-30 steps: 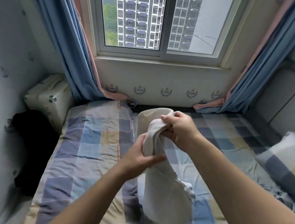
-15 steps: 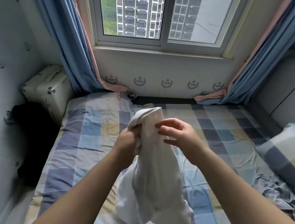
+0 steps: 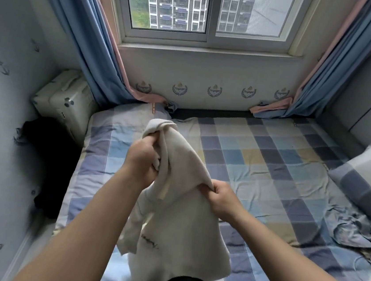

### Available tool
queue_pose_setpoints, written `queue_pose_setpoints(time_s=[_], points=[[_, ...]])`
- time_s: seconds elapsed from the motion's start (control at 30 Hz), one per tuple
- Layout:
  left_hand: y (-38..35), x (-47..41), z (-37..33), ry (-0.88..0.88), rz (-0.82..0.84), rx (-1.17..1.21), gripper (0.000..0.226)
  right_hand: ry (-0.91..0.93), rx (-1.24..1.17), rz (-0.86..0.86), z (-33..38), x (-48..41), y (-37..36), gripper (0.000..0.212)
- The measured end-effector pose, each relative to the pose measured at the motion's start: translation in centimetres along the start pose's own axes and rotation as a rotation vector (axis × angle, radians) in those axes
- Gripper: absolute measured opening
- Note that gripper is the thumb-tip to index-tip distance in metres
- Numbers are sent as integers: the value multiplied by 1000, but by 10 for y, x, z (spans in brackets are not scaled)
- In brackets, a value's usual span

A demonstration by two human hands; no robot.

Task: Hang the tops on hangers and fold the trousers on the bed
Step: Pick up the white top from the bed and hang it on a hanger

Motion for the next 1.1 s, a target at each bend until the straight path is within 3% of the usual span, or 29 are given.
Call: queue_pose_setpoints(time_s=[0.13, 0.23, 0.27, 0.37, 0.5, 0.67, 0.8, 0.93, 1.1], points=[[13, -3, 9, -141, -30, -358, 43, -51, -194, -70, 18, 2, 8, 35], [14, 10, 32, -208, -22, -623, 93, -101, -410, -117, 38, 1, 15, 27], [14, 14, 42, -257, 4, -689, 97, -97, -434, -128, 45, 1, 18, 26], [10, 25, 79, -357, 171, -860, 85, -73, -497, -170, 63, 0, 29, 27], [4, 27, 120, -210, 377, -884, 48, -41, -619, -166, 84, -5, 53, 29], [-9, 18, 131, -165, 285, -894, 6, -40, -766, -169, 87, -10, 85, 38], [-13, 15, 133, -220, 217, -889, 26, -82, -851, -280, 71, -13, 96, 37], [-7, 10, 124, -198, 72, -675, 31, -46, -638, -268, 40, -7, 88, 29], [4, 3, 100, -52, -68, -456, 22, 67, -117, 126, -6, 40, 44, 74]])
Point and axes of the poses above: each hand's wrist, its own x-axis away from the middle knuckle, its own y-axis out of the back of the hand, z = x × y, the point moved 1 cm from there along -x, towards the middle knuckle, and after that the axes turned 3 degrees about y, right-handed, at the moved point
